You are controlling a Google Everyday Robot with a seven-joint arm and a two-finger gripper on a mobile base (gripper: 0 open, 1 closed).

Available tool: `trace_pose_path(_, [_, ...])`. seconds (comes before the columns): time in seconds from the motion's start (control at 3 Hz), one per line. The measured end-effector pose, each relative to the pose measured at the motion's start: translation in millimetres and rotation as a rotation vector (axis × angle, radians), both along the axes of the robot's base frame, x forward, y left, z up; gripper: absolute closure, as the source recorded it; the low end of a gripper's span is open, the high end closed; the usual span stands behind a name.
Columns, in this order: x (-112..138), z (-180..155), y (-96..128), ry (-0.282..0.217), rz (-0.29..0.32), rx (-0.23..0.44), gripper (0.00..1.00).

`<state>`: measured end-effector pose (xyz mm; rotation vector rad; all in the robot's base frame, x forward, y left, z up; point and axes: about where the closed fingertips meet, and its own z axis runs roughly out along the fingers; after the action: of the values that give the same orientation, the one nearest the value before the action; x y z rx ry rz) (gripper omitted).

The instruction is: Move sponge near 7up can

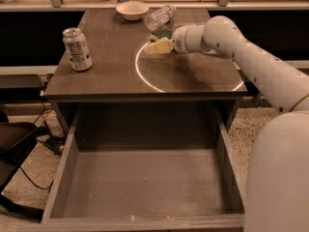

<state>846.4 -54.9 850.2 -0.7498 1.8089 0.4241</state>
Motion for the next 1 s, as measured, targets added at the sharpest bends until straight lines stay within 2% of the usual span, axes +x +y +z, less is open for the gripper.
trace_pose_path(0.33, [8.2,-13.4,10.1,-0.005,0.015,-0.026,0.21])
trace_pose_path(1.0, [7.9,-16.2,15.7,0.000,0.022,-0.024,0.69])
